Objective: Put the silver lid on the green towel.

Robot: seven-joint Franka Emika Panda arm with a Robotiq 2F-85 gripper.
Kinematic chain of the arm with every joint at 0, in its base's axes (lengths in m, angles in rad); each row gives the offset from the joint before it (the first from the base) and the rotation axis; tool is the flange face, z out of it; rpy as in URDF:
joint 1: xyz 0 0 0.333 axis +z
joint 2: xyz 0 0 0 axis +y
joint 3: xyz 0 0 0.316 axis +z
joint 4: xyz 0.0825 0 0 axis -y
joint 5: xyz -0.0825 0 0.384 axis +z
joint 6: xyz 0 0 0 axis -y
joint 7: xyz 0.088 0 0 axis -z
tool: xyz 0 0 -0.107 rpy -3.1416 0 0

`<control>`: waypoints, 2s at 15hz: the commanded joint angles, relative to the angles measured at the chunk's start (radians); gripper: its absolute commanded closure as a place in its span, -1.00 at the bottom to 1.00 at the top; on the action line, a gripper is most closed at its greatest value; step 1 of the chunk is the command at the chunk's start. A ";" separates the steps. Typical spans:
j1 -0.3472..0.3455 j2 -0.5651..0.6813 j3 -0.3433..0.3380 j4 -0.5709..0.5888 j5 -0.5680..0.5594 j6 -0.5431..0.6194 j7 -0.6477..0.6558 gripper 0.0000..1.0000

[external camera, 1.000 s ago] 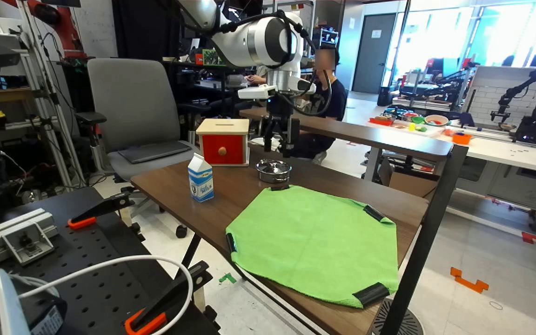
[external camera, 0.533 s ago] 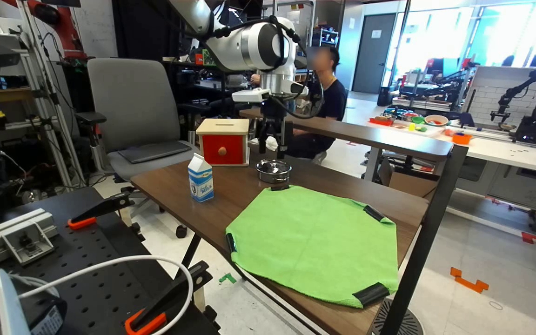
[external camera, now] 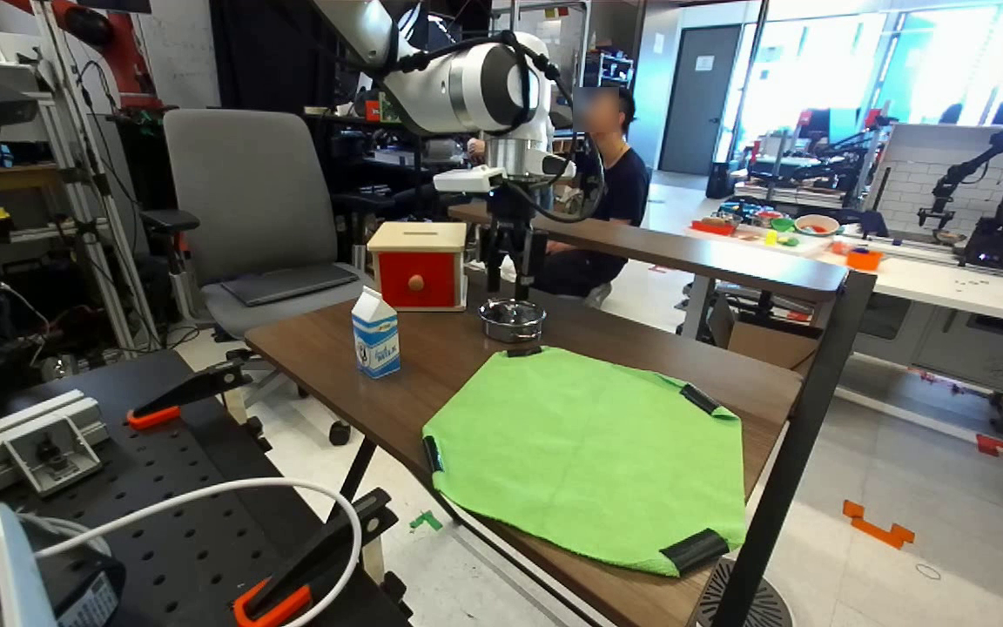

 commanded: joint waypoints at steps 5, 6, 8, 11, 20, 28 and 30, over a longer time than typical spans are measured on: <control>0.011 -0.015 -0.014 -0.035 -0.027 0.040 -0.010 -0.49; 0.011 -0.018 -0.013 -0.044 -0.028 0.049 -0.010 -0.45; 0.011 -0.024 -0.014 -0.063 -0.029 0.066 -0.010 -0.44; 0.013 -0.039 -0.013 -0.094 -0.031 0.090 -0.013 -0.39; 0.032 -0.118 -0.007 -0.200 -0.034 0.158 -0.029 -0.30; 0.035 -0.169 -0.019 -0.293 -0.067 0.181 -0.034 -0.23; 0.035 -0.182 -0.021 -0.318 -0.074 0.187 -0.037 -0.19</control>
